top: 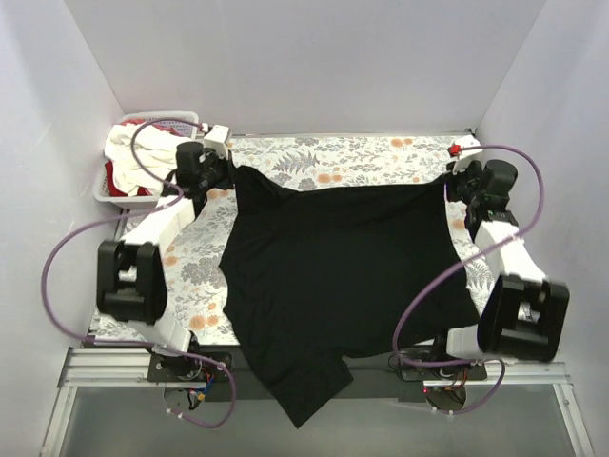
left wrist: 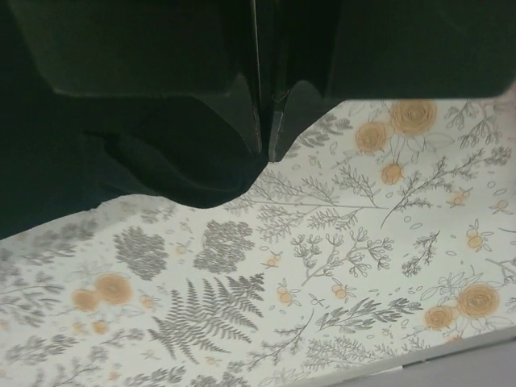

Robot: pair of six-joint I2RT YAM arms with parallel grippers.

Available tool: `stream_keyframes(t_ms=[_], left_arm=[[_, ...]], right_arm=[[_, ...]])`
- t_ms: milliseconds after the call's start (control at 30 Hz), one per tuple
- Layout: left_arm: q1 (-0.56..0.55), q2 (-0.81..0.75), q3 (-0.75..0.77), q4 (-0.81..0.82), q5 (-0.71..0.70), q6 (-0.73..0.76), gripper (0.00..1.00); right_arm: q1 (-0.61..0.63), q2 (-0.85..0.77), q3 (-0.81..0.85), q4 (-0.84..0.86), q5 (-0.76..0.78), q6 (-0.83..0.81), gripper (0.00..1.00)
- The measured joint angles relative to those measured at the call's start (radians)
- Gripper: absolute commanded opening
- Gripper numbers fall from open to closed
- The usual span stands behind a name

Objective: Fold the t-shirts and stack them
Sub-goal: Flatten the tshirt out, then fold the tshirt

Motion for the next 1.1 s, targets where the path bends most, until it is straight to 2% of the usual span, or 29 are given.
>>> stream_keyframes(t_ms=[200, 333, 433, 733, 900, 1100], left_arm=[[0.000, 0.391, 0.284, 0.024, -0.039, 0.041, 0.00], [-0.005, 0.576, 0.490, 0.003, -0.074, 0.062, 0.00], [-0.006, 0.643, 0.560, -0.008, -0.100, 0.080, 0.00], [-0.015, 0.638, 0.537, -0.033, -0.110, 0.103, 0.00], [-0.047, 0.533, 0.435, -0.101, -0.118, 0.102, 0.00], [-0.144, 0.357, 0.339, -0.172, -0.169, 0.107, 0.00]], right_arm=[[0.018, 0.402, 0.206, 0.047, 0.034, -0.014, 0.01], [0.025, 0.541, 0.333, 0.062, 0.058, -0.018, 0.01], [0.032, 0.605, 0.407, 0.064, 0.079, -0.026, 0.01], [0.042, 0.679, 0.498, 0.032, 0.102, -0.036, 0.01], [0.042, 0.678, 0.499, -0.001, 0.090, -0.037, 0.01], [0.042, 0.671, 0.499, -0.053, 0.075, -0.049, 0.01]])
